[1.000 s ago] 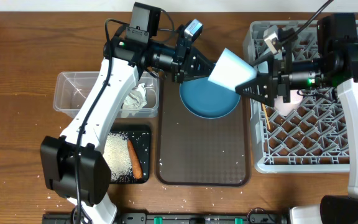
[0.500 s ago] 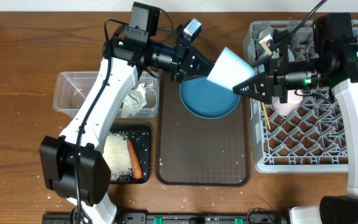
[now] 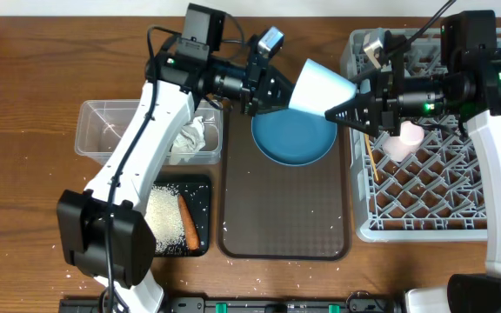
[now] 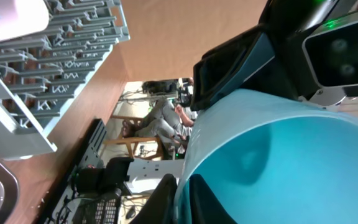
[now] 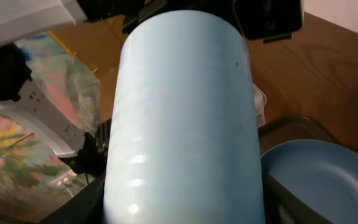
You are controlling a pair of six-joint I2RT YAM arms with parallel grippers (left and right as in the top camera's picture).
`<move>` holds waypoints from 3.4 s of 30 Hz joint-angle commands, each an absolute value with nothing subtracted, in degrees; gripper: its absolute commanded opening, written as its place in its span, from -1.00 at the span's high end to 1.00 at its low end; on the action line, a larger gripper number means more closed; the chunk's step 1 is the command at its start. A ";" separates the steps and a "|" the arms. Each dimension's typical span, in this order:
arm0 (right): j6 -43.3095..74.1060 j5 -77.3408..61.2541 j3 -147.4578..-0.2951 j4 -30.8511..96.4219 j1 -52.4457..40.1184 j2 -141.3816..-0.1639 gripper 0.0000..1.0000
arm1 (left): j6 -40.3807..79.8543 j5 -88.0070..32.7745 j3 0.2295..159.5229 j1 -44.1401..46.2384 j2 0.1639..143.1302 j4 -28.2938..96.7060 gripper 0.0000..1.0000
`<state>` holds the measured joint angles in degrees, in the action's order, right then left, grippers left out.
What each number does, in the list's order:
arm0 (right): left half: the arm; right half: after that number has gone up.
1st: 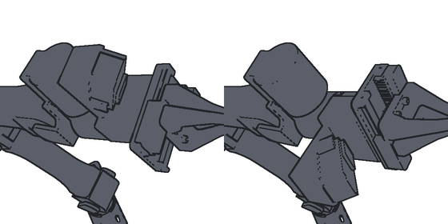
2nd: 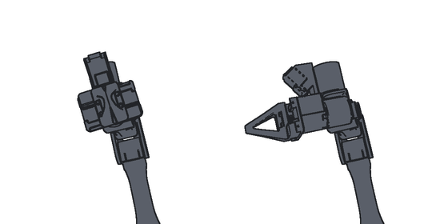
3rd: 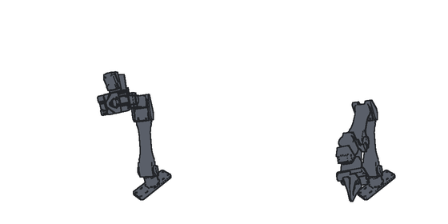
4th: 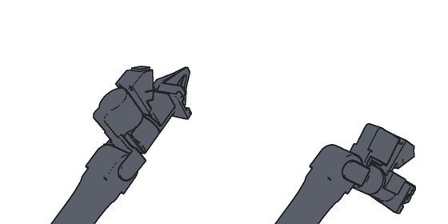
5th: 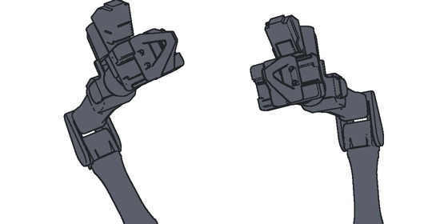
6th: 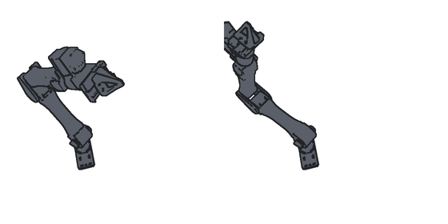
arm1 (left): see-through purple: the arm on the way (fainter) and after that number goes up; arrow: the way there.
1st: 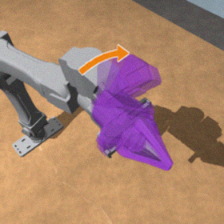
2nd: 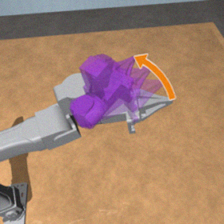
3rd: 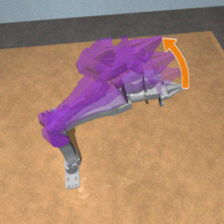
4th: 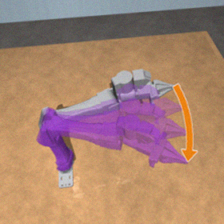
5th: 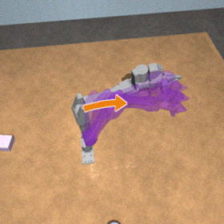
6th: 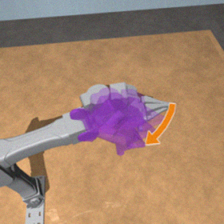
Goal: Sort waste into correct bins and load items into the dishwasher rack
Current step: 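Pass the light-blue cup from the left gripper to the right gripper, then carry the light-blue cup right and place it upside down in the rack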
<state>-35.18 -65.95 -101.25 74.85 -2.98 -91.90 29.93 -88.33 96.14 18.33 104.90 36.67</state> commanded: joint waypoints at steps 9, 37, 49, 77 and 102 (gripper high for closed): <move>-33.43 -67.51 -101.78 74.04 -3.29 -91.94 0.14 | 28.08 -79.79 96.42 18.98 104.79 37.23 0.48; 1.41 -9.78 -101.78 91.59 7.22 -85.25 0.22 | 25.06 -28.99 96.42 17.61 104.79 59.42 0.20; 6.85 -3.18 -95.00 97.30 7.22 -84.97 0.29 | 25.08 -23.46 96.23 20.18 104.79 61.76 0.19; 10.70 2.37 -75.11 79.92 7.22 -85.01 0.29 | 25.08 -23.27 96.23 21.37 104.79 62.15 0.18; 10.68 1.93 -71.24 76.27 7.22 -85.01 -0.47 | 25.08 -23.27 96.23 21.34 104.79 62.15 0.07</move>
<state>10.28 1.56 -71.48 76.27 6.94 -85.45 25.45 -23.77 96.14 21.32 104.92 61.73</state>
